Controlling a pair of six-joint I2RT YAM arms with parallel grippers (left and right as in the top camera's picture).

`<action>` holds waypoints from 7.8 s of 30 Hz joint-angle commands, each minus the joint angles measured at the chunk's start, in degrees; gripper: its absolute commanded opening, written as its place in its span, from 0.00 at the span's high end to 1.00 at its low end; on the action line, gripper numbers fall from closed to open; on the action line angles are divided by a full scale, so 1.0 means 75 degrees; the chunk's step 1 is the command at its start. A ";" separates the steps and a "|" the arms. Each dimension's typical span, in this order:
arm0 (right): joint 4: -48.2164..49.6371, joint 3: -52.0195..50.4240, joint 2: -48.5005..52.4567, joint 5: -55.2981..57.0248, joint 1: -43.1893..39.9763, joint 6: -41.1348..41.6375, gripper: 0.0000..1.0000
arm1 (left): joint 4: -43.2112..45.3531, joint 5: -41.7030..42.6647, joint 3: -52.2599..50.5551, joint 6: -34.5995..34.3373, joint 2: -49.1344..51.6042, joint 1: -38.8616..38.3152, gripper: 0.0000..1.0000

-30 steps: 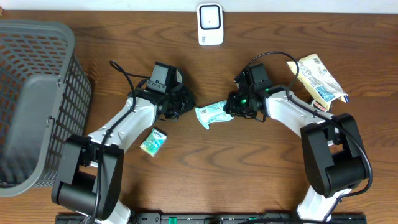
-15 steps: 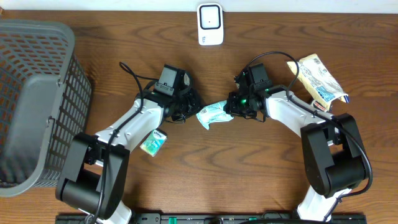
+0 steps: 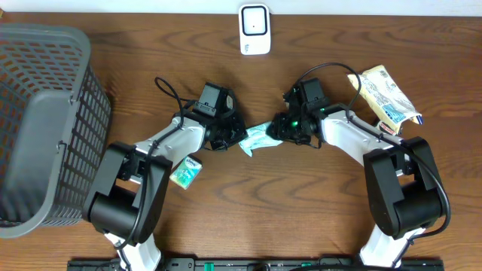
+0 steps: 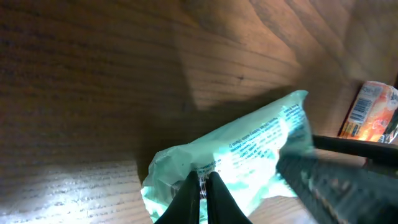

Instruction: Scan the item barcode

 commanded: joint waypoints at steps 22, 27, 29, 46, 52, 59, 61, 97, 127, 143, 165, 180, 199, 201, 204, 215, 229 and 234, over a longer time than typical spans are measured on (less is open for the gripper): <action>0.0912 -0.0128 0.1521 -0.4089 -0.0930 -0.1358 0.63 | -0.0224 -0.0111 -0.0079 -0.0012 0.0443 -0.0061 0.93; 0.1128 -0.0128 0.1533 -0.4092 -0.0930 -0.1285 0.83 | -0.0236 -0.0143 -0.0079 -0.0003 0.0443 -0.0061 0.92; 0.1163 -0.0128 0.1533 -0.4092 -0.0930 -0.1288 0.92 | -0.0245 -0.0256 -0.0079 0.0058 0.0443 -0.0061 0.92; 0.0597 -0.0128 -0.0982 -0.3346 -0.1137 -0.1929 0.99 | -0.1609 -0.0737 -0.0076 0.1207 -0.1979 0.1075 0.92; 0.0064 -0.0128 -0.2553 -0.3360 -0.1507 -0.2830 0.99 | -0.2259 -0.1556 -0.0076 0.1204 -0.3089 0.1880 0.72; -0.0198 -0.0128 -0.4275 -0.3719 -0.2005 -0.3328 0.99 | -0.2503 -0.1810 -0.0079 0.1230 -0.3214 0.2264 0.28; -0.0251 -0.0128 -0.4704 -0.3716 -0.2095 -0.3354 0.99 | -0.2605 -0.1990 -0.0079 0.1227 -0.3203 0.2261 0.19; 0.2124 0.5281 0.1166 0.7047 0.1259 -0.8049 0.99 | -0.2766 -0.2235 -0.0079 0.1227 -0.3203 0.2261 0.02; 0.5764 0.5278 0.3468 0.7635 0.1390 -1.3467 0.99 | -0.2766 -0.2235 -0.0079 0.1227 -0.3203 0.2261 0.02; 0.4188 0.5278 0.2031 0.7551 0.1367 -1.0739 0.99 | -0.2766 -0.2232 -0.0079 0.1227 -0.3203 0.2261 0.02; -0.5418 0.5106 -0.1521 0.2570 -0.1157 -0.2232 0.99 | -0.2766 -0.2232 -0.0079 0.1227 -0.3203 0.2261 0.02; -0.4086 0.2375 -0.1367 0.3634 -0.2611 -0.1483 0.96 | -0.2766 -0.2235 -0.0079 0.1227 -0.3203 0.2261 0.03; -0.4194 0.3212 -0.1880 0.1122 -0.2766 -0.2267 0.01 | -0.2766 -0.2235 -0.0079 0.1227 -0.3203 0.2261 0.02; -0.4237 0.3308 -0.2046 0.0723 -0.2588 -0.2267 0.01 | -0.2766 -0.2232 -0.0079 0.1227 -0.3203 0.2261 0.02; -0.4360 0.3308 -0.2092 0.0181 -0.2326 -0.2273 0.01 | -0.2766 -0.2232 -0.0079 0.1227 -0.3203 0.2261 0.02; -0.4068 0.2894 -0.1571 -0.0221 -0.0662 -0.2264 0.17 | -0.2766 -0.2232 -0.0079 0.1227 -0.3203 0.2261 0.02; -0.3156 0.2894 0.0096 -0.0405 0.1241 -0.1475 0.36 | -0.3212 -0.2063 0.0752 0.3299 -0.3258 0.2264 0.02; -0.2512 0.2894 0.0595 -0.0434 0.1833 -0.0982 0.41 | -0.3984 -0.2736 0.2020 0.3640 -0.3258 0.2264 0.02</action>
